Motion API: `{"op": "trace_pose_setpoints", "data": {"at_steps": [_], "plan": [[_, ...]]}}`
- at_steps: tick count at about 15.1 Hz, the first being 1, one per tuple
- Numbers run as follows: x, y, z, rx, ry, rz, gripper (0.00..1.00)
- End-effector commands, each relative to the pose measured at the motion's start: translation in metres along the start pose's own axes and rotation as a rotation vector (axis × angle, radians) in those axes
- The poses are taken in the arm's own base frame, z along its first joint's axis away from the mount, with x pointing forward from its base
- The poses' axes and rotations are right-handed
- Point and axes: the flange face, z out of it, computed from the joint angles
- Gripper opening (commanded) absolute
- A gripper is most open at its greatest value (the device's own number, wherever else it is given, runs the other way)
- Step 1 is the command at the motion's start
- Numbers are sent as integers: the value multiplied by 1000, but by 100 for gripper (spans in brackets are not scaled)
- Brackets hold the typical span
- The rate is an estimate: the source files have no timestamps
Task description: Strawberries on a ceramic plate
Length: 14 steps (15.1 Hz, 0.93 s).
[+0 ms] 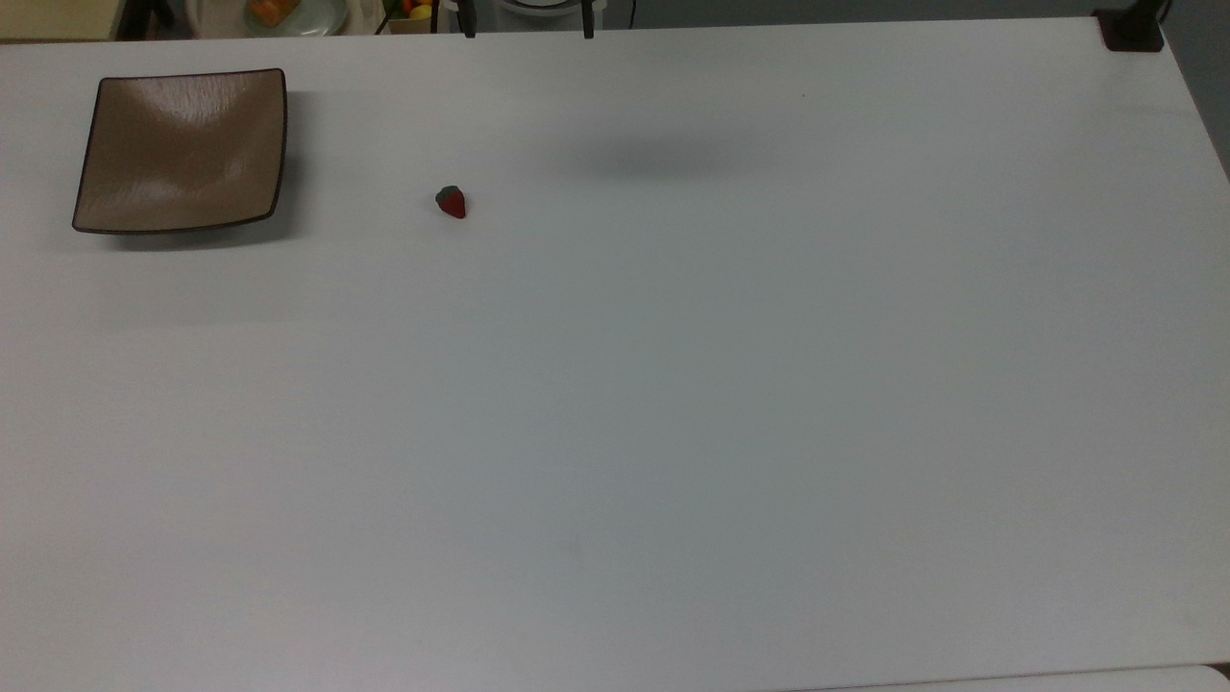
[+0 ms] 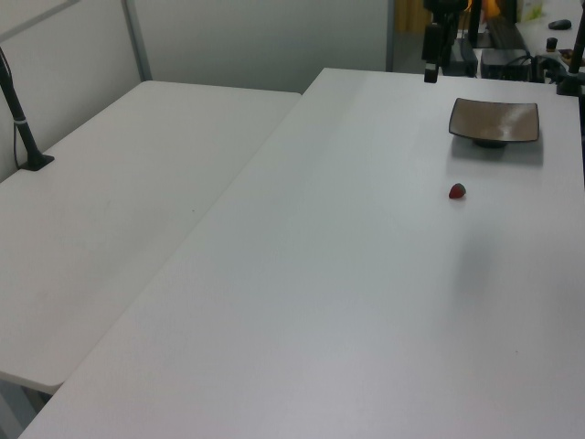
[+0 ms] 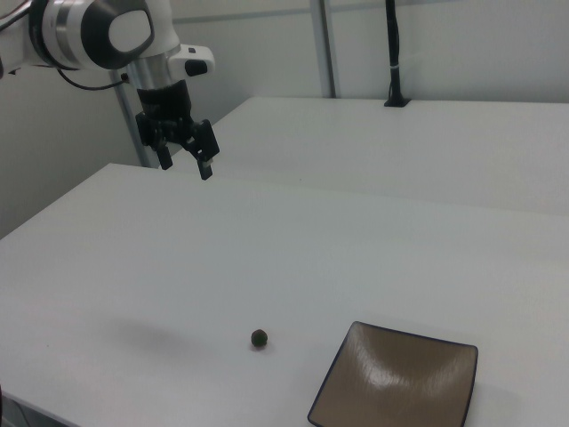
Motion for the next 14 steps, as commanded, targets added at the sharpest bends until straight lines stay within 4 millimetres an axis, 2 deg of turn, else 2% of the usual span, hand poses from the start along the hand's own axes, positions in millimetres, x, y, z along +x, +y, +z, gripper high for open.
{"op": "trace_pose_setpoints", "data": {"at_steps": [1, 9, 14], "plan": [[2, -5, 5, 20, 14, 7, 100], [0, -6, 17, 19, -14, -3, 100], [-1, -5, 41, 15, -50, -37, 100]]}}
